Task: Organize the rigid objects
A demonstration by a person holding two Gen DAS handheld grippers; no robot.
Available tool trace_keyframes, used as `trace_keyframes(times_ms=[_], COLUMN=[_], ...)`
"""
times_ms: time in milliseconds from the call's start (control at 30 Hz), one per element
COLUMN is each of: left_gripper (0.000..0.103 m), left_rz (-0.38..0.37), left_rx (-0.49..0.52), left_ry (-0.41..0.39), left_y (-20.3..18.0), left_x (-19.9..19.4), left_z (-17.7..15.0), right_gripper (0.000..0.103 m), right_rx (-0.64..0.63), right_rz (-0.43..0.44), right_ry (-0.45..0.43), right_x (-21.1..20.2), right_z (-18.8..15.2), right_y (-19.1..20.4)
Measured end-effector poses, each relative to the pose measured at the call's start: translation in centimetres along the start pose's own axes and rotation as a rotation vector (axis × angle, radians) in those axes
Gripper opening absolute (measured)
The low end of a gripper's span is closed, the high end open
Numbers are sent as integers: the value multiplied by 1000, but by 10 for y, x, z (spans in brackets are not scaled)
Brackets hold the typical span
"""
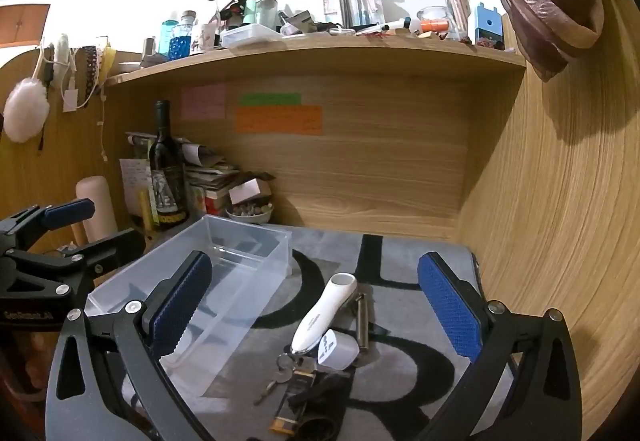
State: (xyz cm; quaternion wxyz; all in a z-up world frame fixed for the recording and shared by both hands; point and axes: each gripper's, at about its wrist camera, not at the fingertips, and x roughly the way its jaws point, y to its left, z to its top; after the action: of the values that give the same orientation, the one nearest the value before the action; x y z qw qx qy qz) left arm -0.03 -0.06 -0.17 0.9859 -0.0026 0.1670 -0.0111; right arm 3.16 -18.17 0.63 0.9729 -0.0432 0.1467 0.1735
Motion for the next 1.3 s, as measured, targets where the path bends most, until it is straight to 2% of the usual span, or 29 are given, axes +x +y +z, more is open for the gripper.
trace_keyframes(times_ms=[1300], left_gripper=[103], left_rz=[-4], left_rx=[12], left_ry=[1], left_y=[-10], left_x=[-3], left_z=[4], right_gripper=[103], right_rx=[-3], right_rz=[5], right_ry=[-10], right_x=[-4], right_z=[0], right_y=[0])
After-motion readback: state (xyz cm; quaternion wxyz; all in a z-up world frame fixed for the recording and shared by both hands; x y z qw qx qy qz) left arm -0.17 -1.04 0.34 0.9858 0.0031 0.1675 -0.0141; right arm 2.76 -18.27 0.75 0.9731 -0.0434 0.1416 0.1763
